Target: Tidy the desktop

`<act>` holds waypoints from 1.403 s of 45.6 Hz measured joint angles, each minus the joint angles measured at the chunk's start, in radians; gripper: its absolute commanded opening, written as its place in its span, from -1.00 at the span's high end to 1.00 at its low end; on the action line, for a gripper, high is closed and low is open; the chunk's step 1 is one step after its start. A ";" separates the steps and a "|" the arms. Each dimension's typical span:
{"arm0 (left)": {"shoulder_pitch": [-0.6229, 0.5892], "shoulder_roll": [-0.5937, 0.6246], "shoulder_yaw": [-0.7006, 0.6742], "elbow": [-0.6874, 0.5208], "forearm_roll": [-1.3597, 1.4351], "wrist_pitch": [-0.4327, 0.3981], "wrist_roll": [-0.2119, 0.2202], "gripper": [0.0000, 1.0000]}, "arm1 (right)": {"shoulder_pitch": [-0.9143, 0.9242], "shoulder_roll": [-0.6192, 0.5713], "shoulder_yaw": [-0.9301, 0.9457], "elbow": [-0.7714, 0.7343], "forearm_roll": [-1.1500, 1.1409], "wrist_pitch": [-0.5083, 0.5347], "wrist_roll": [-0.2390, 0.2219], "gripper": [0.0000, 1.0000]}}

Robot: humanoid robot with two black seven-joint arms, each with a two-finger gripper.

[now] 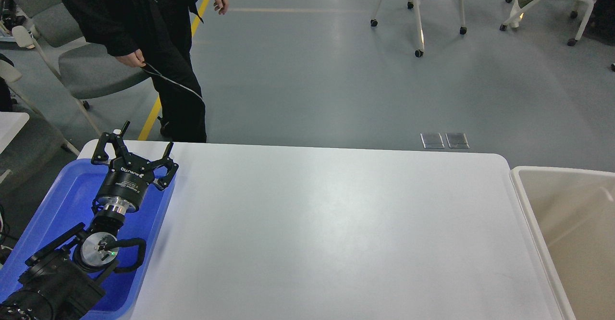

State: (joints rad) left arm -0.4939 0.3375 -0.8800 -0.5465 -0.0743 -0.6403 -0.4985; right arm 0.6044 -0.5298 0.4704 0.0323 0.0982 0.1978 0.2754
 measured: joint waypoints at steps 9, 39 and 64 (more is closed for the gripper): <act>0.000 0.000 0.000 0.000 0.000 -0.001 0.000 -1.00 | 0.001 -0.075 0.132 0.136 0.002 0.034 0.001 -1.00; 0.001 0.000 -0.002 0.000 -0.001 -0.001 0.000 -1.00 | -0.186 0.032 0.602 0.701 -0.298 -0.091 0.093 -1.00; 0.000 0.000 -0.002 0.000 -0.001 0.000 0.000 -1.00 | -0.213 0.238 0.642 0.747 -0.424 -0.122 0.166 -1.00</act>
State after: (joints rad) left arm -0.4935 0.3375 -0.8819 -0.5461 -0.0751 -0.6403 -0.4985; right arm 0.3911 -0.2914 1.1126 0.7796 -0.3258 0.0760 0.4410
